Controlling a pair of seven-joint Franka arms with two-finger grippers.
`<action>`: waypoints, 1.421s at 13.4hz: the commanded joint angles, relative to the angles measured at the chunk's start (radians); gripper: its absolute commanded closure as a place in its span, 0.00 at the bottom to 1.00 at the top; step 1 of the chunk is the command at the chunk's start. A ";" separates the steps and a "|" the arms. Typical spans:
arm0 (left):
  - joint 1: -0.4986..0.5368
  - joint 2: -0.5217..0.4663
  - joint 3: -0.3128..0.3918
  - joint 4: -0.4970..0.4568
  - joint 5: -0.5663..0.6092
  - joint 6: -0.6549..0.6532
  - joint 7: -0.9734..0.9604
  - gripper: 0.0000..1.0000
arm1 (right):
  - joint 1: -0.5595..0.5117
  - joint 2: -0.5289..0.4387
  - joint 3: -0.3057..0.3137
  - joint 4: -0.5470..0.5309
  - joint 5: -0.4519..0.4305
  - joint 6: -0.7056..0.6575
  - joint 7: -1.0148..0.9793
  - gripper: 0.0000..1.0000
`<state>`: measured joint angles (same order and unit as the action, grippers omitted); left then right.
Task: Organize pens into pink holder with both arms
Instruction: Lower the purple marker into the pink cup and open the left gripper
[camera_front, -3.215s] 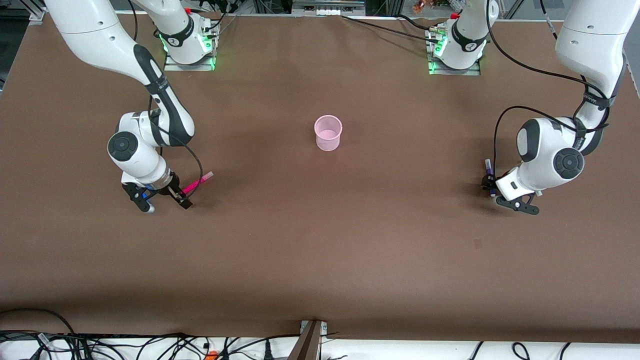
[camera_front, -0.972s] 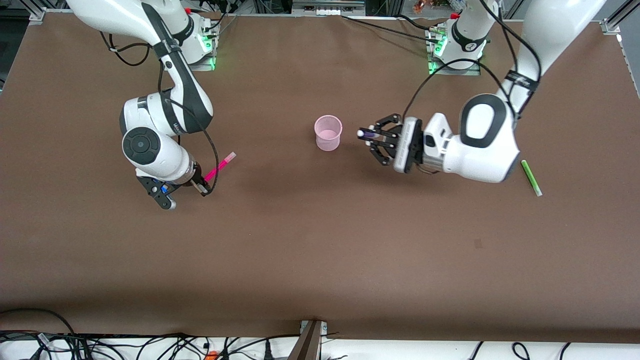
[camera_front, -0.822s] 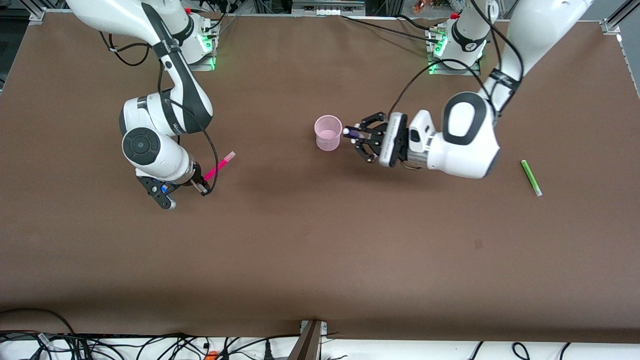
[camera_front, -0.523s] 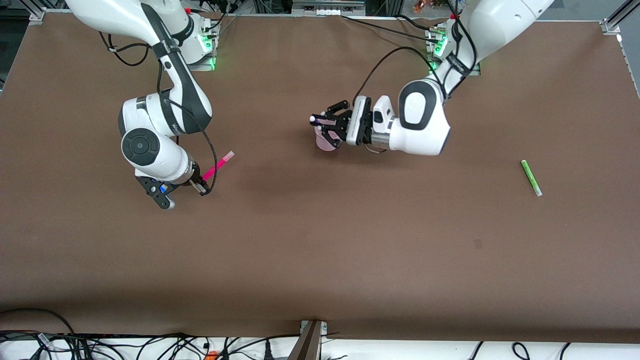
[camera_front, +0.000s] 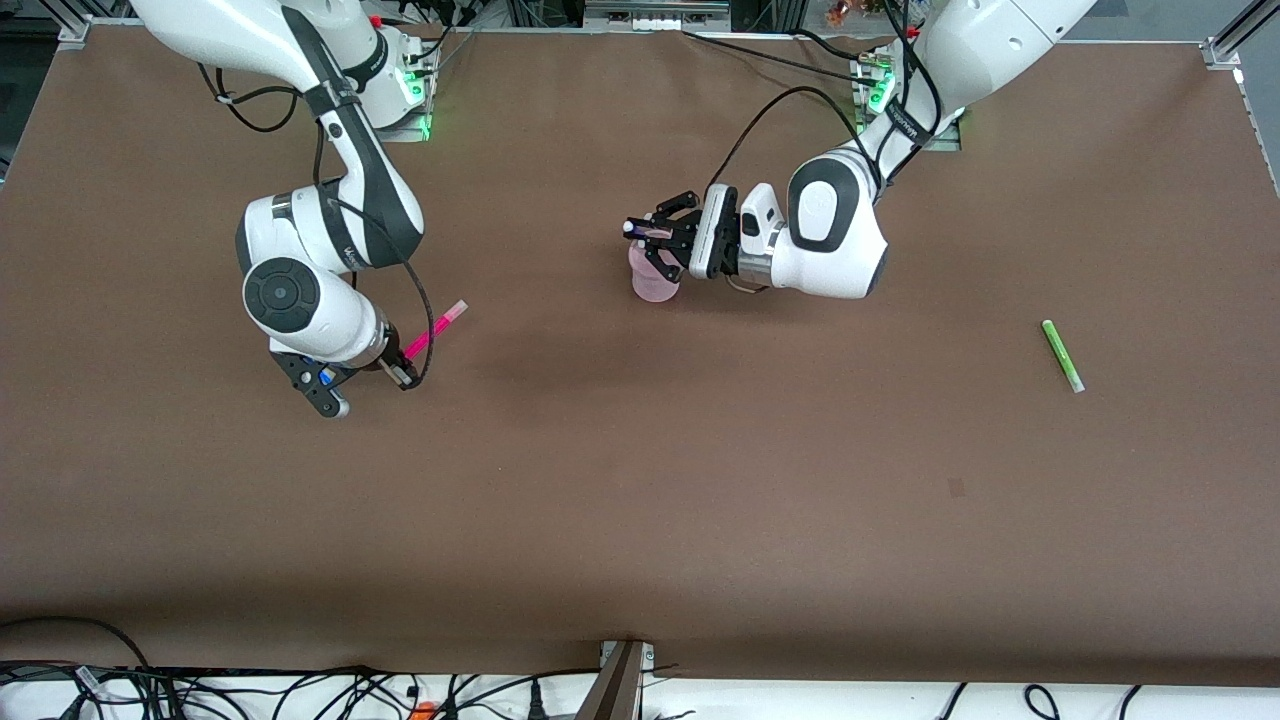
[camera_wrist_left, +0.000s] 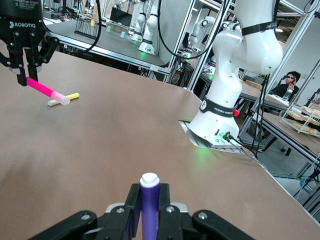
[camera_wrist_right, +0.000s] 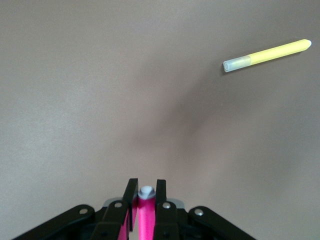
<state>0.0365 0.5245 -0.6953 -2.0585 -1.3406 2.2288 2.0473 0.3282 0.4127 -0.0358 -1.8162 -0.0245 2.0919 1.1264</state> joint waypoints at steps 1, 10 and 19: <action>-0.007 0.011 0.002 0.000 -0.031 0.012 0.039 0.50 | 0.006 -0.005 -0.004 0.012 -0.017 -0.024 0.016 1.00; 0.029 -0.086 0.008 0.055 0.107 -0.015 -0.394 0.00 | 0.047 -0.040 0.002 0.037 -0.017 -0.114 0.084 1.00; 0.094 -0.040 0.169 0.266 0.751 -0.197 -1.073 0.00 | 0.271 -0.014 0.002 0.247 -0.063 -0.368 0.421 1.00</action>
<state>0.1344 0.4638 -0.5719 -1.9037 -0.6980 2.1251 1.0906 0.5333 0.3852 -0.0265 -1.6231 -0.0536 1.7750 1.4428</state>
